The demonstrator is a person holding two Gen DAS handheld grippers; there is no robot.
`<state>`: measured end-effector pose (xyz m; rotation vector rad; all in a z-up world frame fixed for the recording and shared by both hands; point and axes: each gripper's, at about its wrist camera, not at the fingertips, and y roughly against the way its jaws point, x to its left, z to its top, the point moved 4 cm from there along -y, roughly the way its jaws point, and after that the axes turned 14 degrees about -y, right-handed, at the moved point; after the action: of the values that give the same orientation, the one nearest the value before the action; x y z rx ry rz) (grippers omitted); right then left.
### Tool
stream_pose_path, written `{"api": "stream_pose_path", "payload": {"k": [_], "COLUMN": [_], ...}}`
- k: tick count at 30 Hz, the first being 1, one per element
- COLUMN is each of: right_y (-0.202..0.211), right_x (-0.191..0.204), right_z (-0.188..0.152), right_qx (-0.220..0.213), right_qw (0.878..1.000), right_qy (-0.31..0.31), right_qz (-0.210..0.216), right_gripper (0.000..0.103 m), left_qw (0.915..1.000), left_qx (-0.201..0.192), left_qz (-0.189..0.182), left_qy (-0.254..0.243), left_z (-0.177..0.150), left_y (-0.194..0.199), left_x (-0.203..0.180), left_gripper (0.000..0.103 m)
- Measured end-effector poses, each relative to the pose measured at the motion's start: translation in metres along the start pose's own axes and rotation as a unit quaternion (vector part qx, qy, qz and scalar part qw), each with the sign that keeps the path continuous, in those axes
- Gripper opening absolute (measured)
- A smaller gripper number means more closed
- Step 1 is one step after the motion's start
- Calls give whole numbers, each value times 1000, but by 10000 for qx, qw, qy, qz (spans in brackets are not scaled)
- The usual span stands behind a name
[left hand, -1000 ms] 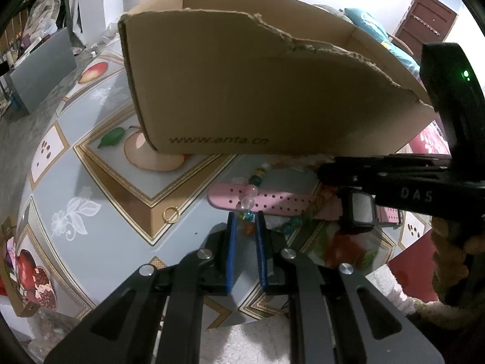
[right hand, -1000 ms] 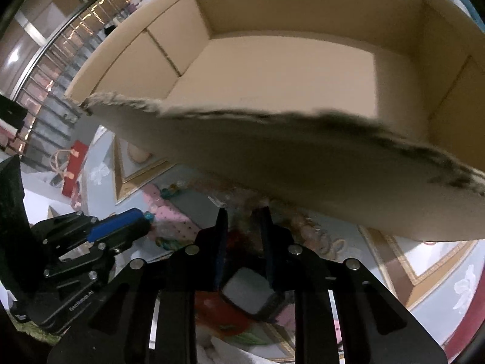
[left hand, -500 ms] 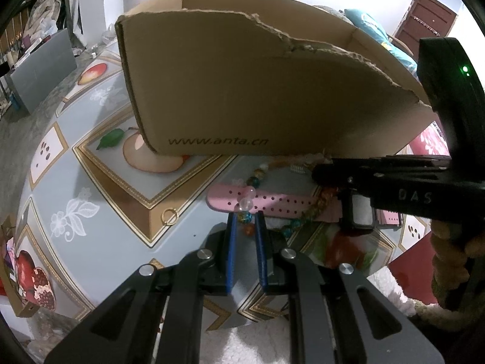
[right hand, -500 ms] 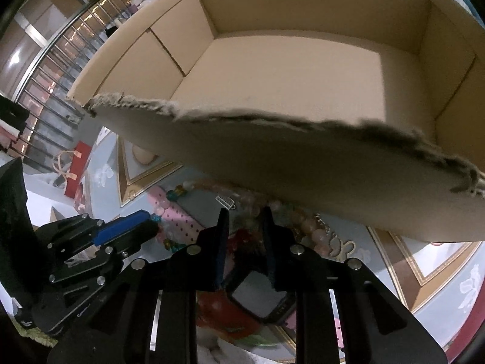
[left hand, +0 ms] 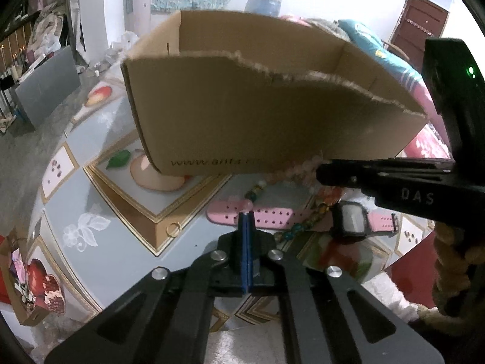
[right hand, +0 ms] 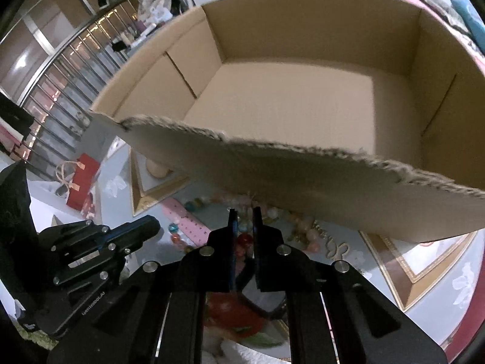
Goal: Organize jewelry
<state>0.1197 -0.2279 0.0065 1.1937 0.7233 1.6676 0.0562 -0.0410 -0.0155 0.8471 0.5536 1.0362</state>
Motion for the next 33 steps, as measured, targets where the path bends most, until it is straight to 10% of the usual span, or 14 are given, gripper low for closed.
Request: {"api": "stream_pose_path", "payload": {"k": [19,26,33], "right_y": [83,119,148], "right_x": [44,68,93], "right_z": [7,18,11], "right_qx": [-947,-1121,-1264], "right_qw": [9903,9816,9690], "right_qy": [704,1139,1764], "right_qz": [733,1045,1179], "right_gripper": [7,7,7], "left_qw": [9940,9802,9615], "left_qx": [-910,-1313,-1624], "left_qz": [-592,-1348,-2021], "left_qy": [98,610,912], "left_z": [29,36,48], "left_y": [63,68,66], "left_x": [-12,-13,-13], "left_gripper": [0,40,44]}}
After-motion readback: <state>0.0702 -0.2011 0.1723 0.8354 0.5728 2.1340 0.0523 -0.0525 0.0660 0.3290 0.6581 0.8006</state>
